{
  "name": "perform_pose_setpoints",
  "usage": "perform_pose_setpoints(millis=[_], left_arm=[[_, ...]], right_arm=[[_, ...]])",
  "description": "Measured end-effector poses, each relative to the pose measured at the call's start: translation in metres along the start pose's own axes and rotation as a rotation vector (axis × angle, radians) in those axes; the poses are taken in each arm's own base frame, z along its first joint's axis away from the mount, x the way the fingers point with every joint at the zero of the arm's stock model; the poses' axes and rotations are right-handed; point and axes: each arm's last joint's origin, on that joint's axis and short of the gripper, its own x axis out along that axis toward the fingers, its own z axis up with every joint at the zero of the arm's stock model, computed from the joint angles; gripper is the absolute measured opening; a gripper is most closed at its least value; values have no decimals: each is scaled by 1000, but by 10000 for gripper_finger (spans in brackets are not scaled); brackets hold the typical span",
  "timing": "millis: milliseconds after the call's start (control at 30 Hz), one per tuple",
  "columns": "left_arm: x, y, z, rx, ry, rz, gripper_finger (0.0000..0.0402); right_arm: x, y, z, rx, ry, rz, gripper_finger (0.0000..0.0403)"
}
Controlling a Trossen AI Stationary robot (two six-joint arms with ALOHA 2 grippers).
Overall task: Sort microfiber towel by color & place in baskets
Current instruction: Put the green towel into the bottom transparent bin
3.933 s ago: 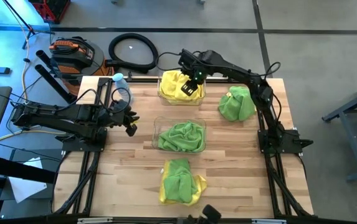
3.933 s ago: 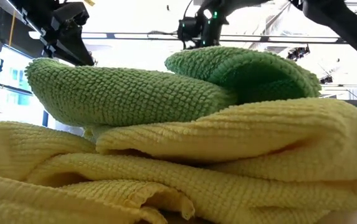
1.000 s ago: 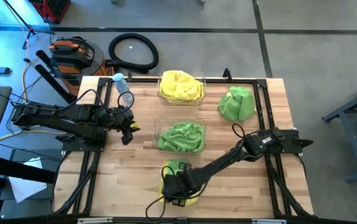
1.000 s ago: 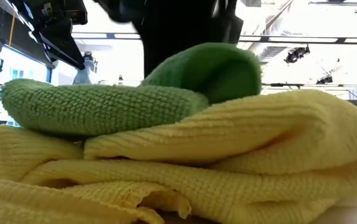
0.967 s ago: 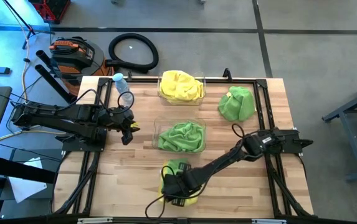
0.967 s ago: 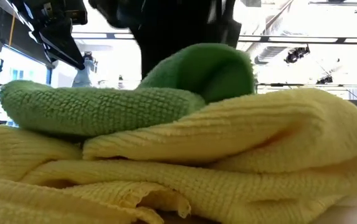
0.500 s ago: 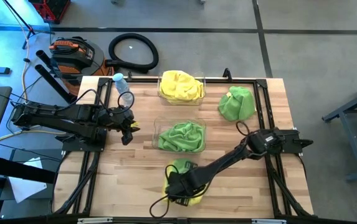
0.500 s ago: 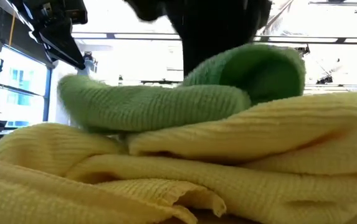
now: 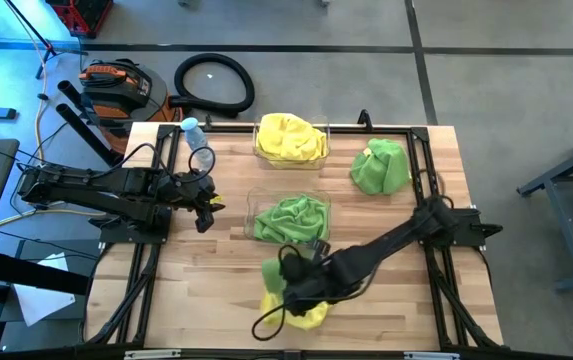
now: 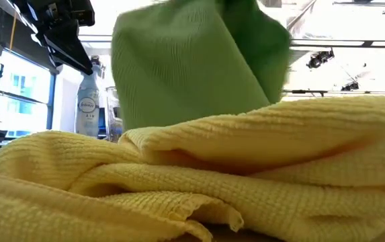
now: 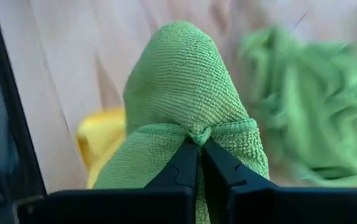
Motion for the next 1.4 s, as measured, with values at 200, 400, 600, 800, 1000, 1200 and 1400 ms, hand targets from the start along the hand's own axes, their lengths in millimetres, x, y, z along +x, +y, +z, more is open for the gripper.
perform_pose_setpoints(millis=[200,400,600,800,1000,1200,1400], left_arm=[[0,0,0,-2,7,-15,106],[0,0,0,0,7,-17,106],[0,0,0,25,7,-17,106],[0,0,0,25,8,-16,106],[0,0,-1,33,11,-15,106],[0,0,-1,54,15,-13,106],[0,1,-2,75,28,-4,106]], right_arm=[[-56,-23,13,29,-231,-71,1],[-88,-60,36,60,-380,-146,1],[-81,-94,67,15,-391,-180,0],[-68,-127,89,-16,-368,-247,0],[-69,-156,104,-14,-380,-277,0],[-62,-170,121,17,-411,-153,0],[-35,-162,121,-9,-318,-80,0]])
